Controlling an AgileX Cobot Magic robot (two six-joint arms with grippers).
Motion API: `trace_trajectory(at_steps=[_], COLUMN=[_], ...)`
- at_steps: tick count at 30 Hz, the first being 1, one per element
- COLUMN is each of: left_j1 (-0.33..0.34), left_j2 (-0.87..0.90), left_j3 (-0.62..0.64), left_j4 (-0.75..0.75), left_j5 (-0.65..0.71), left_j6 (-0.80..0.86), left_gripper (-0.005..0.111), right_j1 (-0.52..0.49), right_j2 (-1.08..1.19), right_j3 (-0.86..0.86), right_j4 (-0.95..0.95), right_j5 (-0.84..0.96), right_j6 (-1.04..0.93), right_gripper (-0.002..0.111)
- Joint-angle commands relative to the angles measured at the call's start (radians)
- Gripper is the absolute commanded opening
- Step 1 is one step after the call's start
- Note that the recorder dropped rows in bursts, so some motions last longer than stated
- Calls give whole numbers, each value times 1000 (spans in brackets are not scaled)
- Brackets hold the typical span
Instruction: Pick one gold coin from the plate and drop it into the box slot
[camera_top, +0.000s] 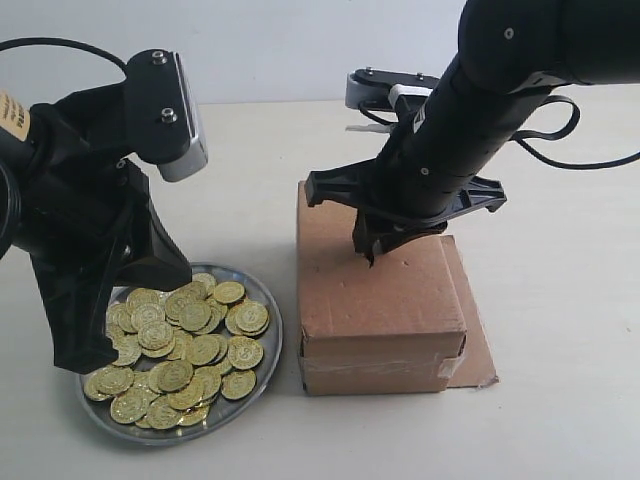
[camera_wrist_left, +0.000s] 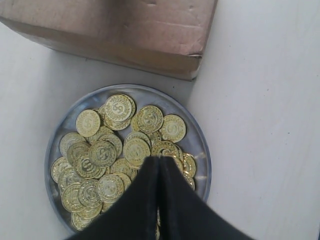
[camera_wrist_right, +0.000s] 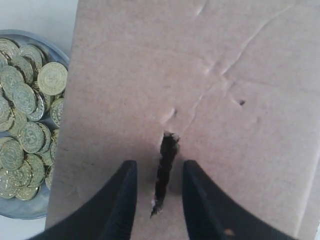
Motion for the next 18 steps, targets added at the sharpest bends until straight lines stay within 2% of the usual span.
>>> trace_trajectory(at_steps=[1,3,5,6,8,9,11,14,18], left_j1=[-6,-6,-6,-6,-6,-6,-1,29,85], left_j2=[-8,-8,-12,-17,-33,-48,-87,-181,-350], left_j3=[4,4,4,4,4,4,4,4,29], left_j4=[-11,-11,-5,3,15,21,30,24,-39], left_j5=[2,2,2,2,2,-3,-23,-72,-222], left_j6=[-7,-7,-7,-7,-19,-41,-103,-186,-313], left_gripper=[2,11,23,29,35,34,24,3,0], right_j1=[2,2,2,2,2,2,2,2,2], right_j2=[-17,-39,-70,-93,-153,-192,-274,-424,-624], right_j3=[-5,-13,-35,-49,-78,-86,-88,-85,-73], right_j4=[1,1,-18,-35,-67,-88,-153,-290,-422], right_j5=[-21,-43,-51,-60,-81,-106,-151,-197,-194], right_j6=[2,2,-11,-26,-67,-93,-120,-118,-111], right_gripper=[45,44,36,27,7,0,0,0,0])
